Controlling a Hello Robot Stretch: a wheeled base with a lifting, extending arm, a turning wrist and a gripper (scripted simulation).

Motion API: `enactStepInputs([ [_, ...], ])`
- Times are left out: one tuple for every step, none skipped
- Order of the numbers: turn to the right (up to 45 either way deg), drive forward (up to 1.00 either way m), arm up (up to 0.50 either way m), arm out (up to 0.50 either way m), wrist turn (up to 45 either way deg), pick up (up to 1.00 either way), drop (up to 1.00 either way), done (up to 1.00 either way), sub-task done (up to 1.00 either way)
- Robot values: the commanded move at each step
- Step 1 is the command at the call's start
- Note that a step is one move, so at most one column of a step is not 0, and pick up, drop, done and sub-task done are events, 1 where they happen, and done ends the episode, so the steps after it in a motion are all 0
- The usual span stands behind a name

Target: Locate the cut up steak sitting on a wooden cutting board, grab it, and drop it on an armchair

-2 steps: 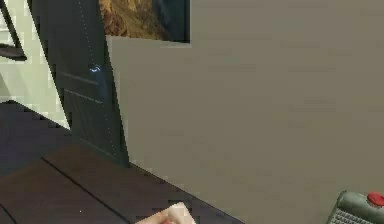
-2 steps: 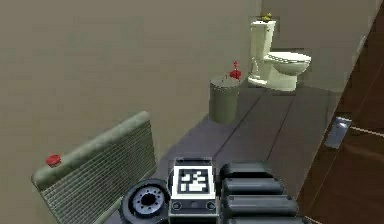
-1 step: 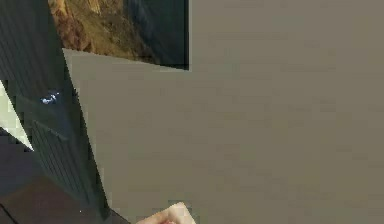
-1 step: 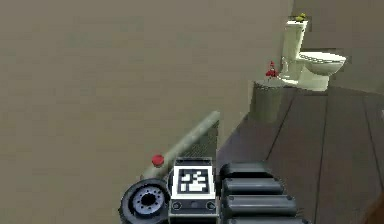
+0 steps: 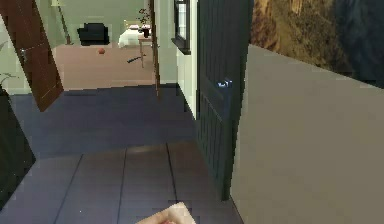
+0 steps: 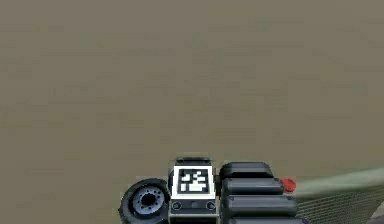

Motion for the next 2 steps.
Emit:
enactStepInputs([
  [-12.0,0.00,0.00,0.00,0.0,0.00,0.00,0.00,0.00],
  [0.0,0.60,0.00,0.00,0.0,0.00,0.00,0.00,0.00],
])
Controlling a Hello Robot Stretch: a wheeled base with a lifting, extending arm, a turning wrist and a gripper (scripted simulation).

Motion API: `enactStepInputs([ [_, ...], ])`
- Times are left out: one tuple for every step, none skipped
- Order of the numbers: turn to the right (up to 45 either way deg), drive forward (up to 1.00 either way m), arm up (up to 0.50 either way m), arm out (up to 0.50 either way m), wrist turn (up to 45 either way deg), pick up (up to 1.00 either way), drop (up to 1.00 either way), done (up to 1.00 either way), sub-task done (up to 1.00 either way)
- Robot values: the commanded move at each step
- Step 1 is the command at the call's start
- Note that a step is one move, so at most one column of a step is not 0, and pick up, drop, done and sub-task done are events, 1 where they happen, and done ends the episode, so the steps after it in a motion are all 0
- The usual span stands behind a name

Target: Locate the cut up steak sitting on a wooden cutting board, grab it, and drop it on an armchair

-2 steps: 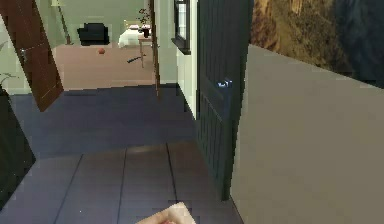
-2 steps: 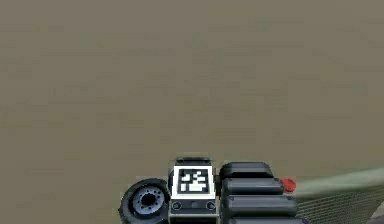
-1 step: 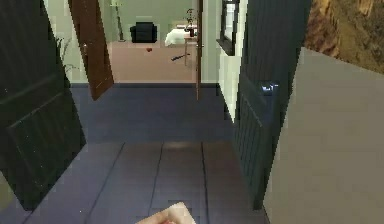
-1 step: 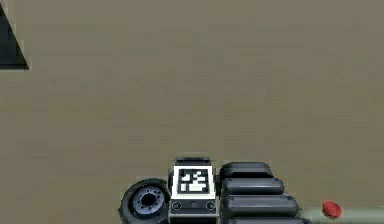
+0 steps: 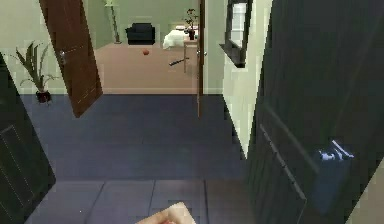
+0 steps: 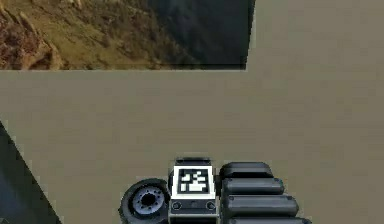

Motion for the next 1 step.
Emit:
enactStepInputs([
  [-15.0,0.00,0.00,0.00,0.0,0.00,0.00,0.00,0.00],
])
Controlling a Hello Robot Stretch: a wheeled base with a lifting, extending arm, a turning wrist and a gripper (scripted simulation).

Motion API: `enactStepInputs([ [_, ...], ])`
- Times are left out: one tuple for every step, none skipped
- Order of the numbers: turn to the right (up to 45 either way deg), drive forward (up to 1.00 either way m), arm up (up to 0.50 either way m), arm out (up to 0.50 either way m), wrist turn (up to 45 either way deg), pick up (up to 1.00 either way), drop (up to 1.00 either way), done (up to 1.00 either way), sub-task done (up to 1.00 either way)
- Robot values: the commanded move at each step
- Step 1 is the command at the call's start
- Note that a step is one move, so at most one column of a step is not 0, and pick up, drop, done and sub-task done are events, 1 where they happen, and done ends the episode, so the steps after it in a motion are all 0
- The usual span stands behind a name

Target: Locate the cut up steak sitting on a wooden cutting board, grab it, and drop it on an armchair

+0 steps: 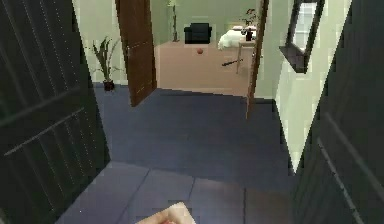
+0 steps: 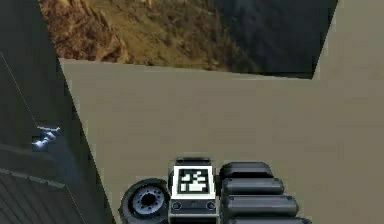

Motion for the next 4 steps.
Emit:
enactStepInputs([
  [0.0,1.00,0.00,0.00,0.0,0.00,0.00,0.00,0.00],
  [0.0,1.00,0.00,0.00,0.0,0.00,0.00,0.00,0.00],
  [0.0,1.00,0.00,0.00,0.0,0.00,0.00,0.00,0.00],
  [-3.0,0.00,0.00,0.00,0.0,0.00,0.00,0.00,0.00],
])
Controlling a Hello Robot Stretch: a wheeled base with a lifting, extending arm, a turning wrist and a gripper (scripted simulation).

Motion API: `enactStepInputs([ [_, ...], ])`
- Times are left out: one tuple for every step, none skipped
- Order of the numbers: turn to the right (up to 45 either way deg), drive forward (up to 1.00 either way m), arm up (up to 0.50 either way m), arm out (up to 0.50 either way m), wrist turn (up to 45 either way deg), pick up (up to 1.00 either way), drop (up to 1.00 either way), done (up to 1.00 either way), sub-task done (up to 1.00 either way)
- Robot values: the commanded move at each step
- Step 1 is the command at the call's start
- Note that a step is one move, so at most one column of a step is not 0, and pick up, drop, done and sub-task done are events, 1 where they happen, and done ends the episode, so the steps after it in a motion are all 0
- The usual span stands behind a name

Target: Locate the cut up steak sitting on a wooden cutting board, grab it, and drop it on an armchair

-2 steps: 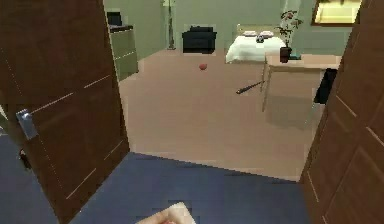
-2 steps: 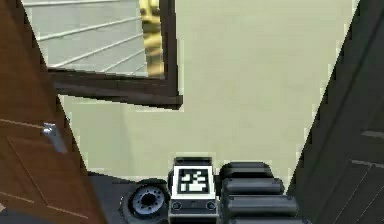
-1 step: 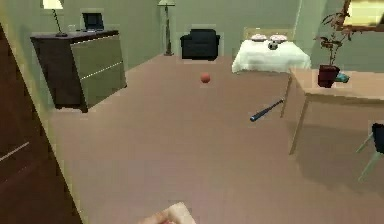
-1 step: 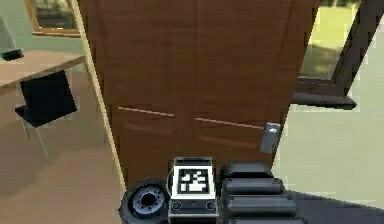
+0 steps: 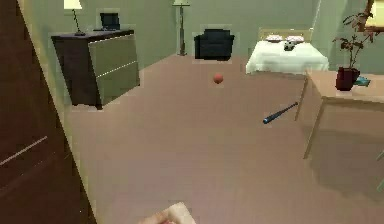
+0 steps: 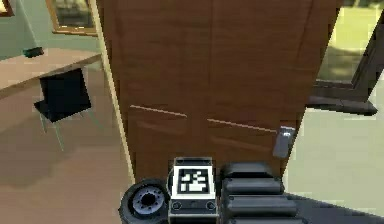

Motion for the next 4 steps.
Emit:
enactStepInputs([
  [0.0,1.00,0.00,0.00,0.0,0.00,0.00,0.00,0.00],
  [-3.0,0.00,0.00,0.00,0.0,0.00,0.00,0.00,0.00],
  [0.0,0.10,0.00,0.00,0.0,0.00,0.00,0.00,0.00],
  [0.0,1.00,0.00,0.00,0.0,0.00,0.00,0.00,0.00],
])
